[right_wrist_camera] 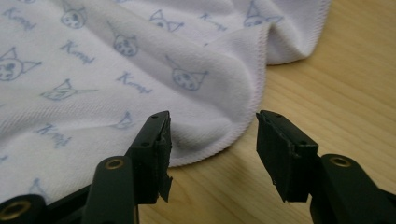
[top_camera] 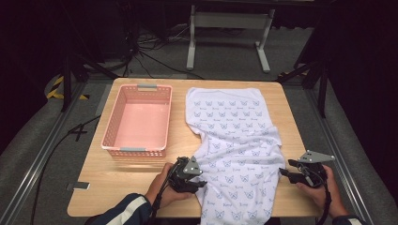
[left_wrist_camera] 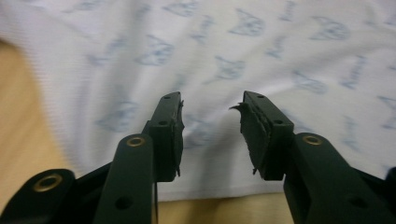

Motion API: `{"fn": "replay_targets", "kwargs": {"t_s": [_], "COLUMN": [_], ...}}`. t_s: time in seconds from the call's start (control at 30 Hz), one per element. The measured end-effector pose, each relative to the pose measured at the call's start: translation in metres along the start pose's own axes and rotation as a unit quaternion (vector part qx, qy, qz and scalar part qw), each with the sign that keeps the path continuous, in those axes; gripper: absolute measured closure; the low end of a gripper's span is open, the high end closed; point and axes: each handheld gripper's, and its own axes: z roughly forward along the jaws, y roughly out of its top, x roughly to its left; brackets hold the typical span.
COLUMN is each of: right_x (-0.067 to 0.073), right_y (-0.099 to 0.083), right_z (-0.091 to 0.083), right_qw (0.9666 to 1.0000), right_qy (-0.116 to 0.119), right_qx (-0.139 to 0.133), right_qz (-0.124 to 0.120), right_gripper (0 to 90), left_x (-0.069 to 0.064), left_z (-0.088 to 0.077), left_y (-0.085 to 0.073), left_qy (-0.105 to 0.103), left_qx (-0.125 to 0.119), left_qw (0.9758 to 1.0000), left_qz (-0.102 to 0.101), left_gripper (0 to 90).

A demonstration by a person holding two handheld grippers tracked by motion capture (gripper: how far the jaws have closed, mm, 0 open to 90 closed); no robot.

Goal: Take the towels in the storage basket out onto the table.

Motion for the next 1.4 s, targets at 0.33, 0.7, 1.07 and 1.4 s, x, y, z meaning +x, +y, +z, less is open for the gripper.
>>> {"fn": "replay_targets", "kwargs": {"t_s": [0.33,0.7,1.07,1.4], "right_x": [-0.004,-0.011,-0.015,0.015], "right_y": [-0.005,-0.003,0.014,0.004], "right_z": [0.003,0.004,0.021,-0.013], "right_qw": [0.9989,0.9947,0.9958,0.9944], "right_qy": [-0.026,-0.093,-0.088,0.07], "right_qx": [0.038,0.044,0.021,-0.019], "right_qz": [0.011,0.003,-0.018,-0.077], "right_gripper": [40.2,42.8,46.9,54.2], "left_x": [0.0,0.016,0.011,-0.065], "left_z": [-0.001,-0.008,-0.013,0.014], "left_y": [-0.006,-0.009,0.0,0.031], "left_qy": [0.032,0.065,0.075,-0.058], "left_qx": [0.055,0.072,0.019,0.001], "left_qw": [0.9973,0.9952,0.997,0.9913], "left_qz": [0.037,0.012,0.009,0.119], "left_gripper": [70.7,81.5,66.8,42.3]}}
